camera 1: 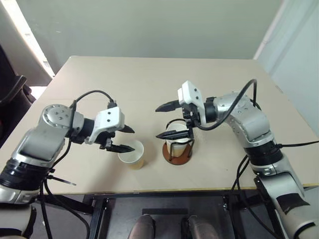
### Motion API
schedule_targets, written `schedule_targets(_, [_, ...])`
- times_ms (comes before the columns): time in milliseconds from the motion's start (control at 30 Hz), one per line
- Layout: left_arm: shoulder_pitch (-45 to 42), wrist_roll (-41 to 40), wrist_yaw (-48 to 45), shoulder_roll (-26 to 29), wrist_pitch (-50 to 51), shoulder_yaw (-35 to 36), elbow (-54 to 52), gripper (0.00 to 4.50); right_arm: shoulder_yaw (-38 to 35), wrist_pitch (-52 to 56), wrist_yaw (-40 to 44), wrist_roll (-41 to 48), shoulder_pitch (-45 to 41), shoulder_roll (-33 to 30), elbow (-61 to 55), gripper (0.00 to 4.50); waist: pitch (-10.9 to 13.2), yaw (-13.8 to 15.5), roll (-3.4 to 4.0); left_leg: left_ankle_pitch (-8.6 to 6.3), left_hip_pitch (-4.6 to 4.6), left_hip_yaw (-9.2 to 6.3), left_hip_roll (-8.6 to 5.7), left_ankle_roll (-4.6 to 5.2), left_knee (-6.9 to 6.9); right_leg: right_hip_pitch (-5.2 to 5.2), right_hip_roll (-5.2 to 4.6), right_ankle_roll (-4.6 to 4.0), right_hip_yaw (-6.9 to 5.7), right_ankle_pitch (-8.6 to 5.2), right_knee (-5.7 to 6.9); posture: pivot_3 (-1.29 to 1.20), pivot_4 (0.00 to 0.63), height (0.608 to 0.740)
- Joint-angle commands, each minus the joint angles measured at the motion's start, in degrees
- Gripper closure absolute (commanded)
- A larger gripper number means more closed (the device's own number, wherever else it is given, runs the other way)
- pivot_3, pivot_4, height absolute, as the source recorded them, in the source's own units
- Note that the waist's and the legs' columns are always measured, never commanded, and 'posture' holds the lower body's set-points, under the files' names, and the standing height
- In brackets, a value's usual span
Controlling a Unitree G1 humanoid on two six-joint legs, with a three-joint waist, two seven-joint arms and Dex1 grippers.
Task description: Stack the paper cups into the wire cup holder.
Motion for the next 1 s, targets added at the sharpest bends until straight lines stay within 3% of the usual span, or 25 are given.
schedule_targets(33, [-1.5, 2.2, -0.9, 0.2, -1.8, -0.8, 0.4, 1.13, -1.5, 0.5, -1.0, 0.8, -0.6, -1.0, -3.1, 0.03, 0.0, -0.1, 0.00, -0.01, 0.00, 0.00, 0.00, -0.02, -0.01, -0.01, 0.00, 0.05, 0.00, 0.03, 0.00, 0.00, 0.150, 0.740])
schedule_targets(167, [-1.4, 2.3, -2.9, 0.1, -2.0, -1.6, 0.6, 1.13, -1.7, 0.8, -1.5, 1.2, -0.6, -1.9, -3.6, 0.03, 0.0, -0.1, 0.00, -0.04, -0.03, -0.02, 0.00, -0.05, -0.04, -0.08, 0.02, 0.20, 0.00, 0.12, 0.00, 0.00, 0.150, 0.740])
schedule_targets(267, [-1.2, 2.8, -3.3, 0.0, -2.3, -1.8, 0.6, 1.73, -1.8, 1.5, -0.3, 2.1, -0.1, -3.3, -4.8, 0.00, 0.0, -0.1, 0.00, -0.04, -0.09, -0.02, 0.00, -0.05, -0.04, -0.12, 0.02, 0.27, 0.00, 0.16, -0.01, 0.00, 0.150, 0.740])
schedule_targets(533, [-1.9, 3.6, -3.8, -0.7, -3.3, -1.5, 2.0, 4.46, -1.6, 2.0, 0.6, 3.3, 0.6, -5.2, -6.1, 0.00, 0.0, -0.1, 0.00, -0.03, -0.11, -0.02, 0.00, -0.03, 0.00, -0.13, 0.02, 0.27, 0.00, 0.16, -0.01, 0.00, 0.150, 0.740])
schedule_targets(700, [-3.7, 2.8, -5.4, -0.8, -4.5, -0.5, 4.4, 4.46, -2.0, 3.6, 2.8, 5.0, 0.9, -8.3, -7.6, 0.00, 0.0, 0.0, 0.00, -0.02, -0.12, -0.03, 0.00, -0.01, 0.03, -0.12, 0.01, 0.28, 0.00, 0.16, 0.01, 0.00, 0.150, 0.740])
schedule_targets(900, [-9.7, -0.1, -8.2, -1.4, -6.4, 2.4, 8.3, 4.46, -5.3, 5.4, 10.5, 10.2, 4.8, -19.2, -12.5, 0.00, 0.0, 0.5, -0.02, -0.05, -0.35, -0.02, 0.00, 0.03, 0.12, -0.15, 0.01, 0.40, -0.03, 0.22, -0.11, 0.00, 0.150, 0.740])
schedule_targets(1000, [-16.7, -1.0, -10.2, -2.6, -8.6, 3.3, 12.5, 4.46, -9.0, 4.9, 13.5, 11.9, 6.7, -24.6, -11.7, 0.00, 0.0, 0.6, -0.03, -0.03, -0.42, -0.01, 0.00, 0.04, 0.15, -0.19, 0.01, 0.61, -0.02, 0.34, -0.13, 0.00, 0.150, 0.740])
